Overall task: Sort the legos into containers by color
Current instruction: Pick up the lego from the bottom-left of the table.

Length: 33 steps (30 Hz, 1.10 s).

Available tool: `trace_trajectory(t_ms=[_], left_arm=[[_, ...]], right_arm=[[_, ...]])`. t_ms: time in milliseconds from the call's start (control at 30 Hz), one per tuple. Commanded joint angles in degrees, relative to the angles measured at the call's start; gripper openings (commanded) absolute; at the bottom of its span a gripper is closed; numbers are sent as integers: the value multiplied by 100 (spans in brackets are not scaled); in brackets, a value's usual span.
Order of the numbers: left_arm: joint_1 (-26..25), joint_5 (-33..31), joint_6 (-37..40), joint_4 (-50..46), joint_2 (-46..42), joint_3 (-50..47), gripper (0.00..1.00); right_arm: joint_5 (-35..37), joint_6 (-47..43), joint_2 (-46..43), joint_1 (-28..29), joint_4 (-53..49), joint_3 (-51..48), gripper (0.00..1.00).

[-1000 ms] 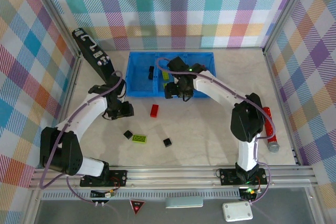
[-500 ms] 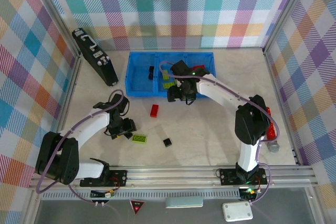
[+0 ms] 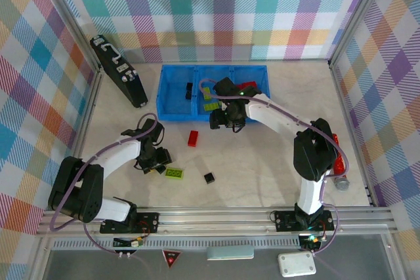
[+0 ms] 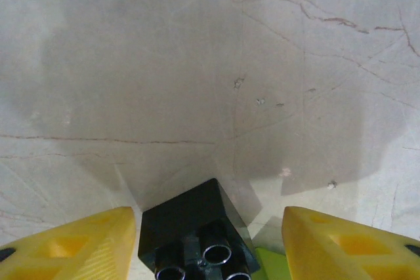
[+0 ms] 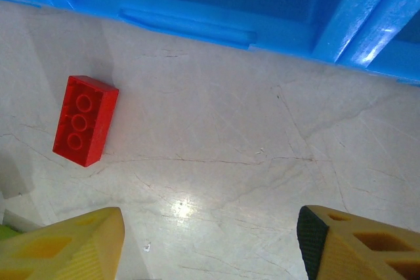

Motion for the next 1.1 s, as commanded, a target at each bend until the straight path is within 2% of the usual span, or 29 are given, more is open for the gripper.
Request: trace_trajectory(t_ms=[0,167,533,1067], left_arm=[[-77,-106,-83,47,20,-151,57],[-98,-137,-74,-1,-128,-215,49],[-132,-181,-17,-118,-225,-182,37],[-134,-348,382,-684,-646,494,36]], right_arm=[[-79,-5,-265,37,33,-103,71],[-26,28,-370,54,25,-181,71],[16,86,-530,81,60,-389,70],[235,97,-840,79,-34,-605,69]])
